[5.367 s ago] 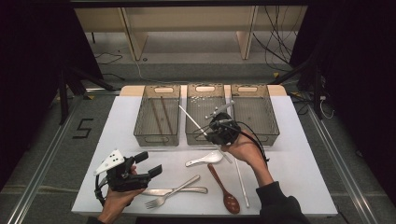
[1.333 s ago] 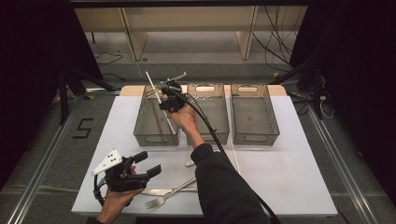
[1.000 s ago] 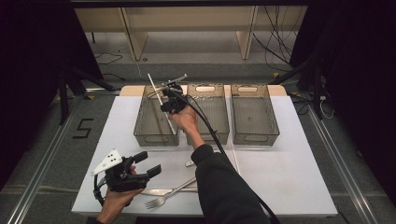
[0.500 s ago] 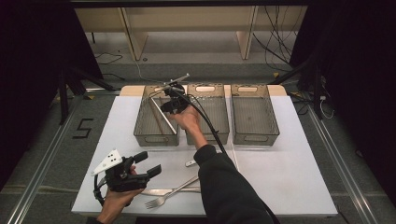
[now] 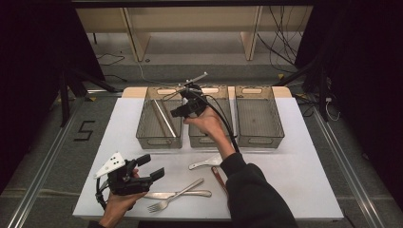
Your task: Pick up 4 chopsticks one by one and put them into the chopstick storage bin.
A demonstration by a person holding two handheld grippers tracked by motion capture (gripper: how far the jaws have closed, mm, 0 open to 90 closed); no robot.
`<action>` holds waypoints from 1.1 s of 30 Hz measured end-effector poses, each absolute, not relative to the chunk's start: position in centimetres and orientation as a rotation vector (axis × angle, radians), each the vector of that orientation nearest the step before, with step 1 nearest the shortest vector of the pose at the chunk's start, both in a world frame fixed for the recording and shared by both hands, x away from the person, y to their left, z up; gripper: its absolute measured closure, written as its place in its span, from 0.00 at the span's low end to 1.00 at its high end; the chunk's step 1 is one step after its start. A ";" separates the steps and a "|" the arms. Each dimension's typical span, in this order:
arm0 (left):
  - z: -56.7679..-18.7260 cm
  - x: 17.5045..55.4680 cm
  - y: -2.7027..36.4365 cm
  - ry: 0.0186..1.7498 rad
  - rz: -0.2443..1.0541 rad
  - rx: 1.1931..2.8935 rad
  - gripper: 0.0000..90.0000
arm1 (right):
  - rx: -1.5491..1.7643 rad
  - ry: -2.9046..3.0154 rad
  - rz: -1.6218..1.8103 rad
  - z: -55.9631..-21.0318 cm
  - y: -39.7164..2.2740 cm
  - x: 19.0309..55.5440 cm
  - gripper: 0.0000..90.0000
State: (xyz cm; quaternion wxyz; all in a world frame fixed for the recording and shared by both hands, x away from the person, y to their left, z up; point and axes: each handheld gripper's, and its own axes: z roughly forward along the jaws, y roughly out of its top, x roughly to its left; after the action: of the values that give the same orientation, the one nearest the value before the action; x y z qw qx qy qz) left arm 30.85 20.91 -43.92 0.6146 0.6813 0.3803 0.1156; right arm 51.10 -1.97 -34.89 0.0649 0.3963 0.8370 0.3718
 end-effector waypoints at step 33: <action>-44.1 30.9 20.8 0.880 0.269 1.584 0.18 | 1.263 2.599 0.853 -39.0 -15.8 40.1 0.38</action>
State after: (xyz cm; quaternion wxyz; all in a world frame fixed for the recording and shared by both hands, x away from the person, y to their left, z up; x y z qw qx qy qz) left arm 30.94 20.77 -44.08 0.6092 0.6858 0.3809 0.1166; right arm 40.11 -15.80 -39.00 0.0644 0.4184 0.8608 0.2827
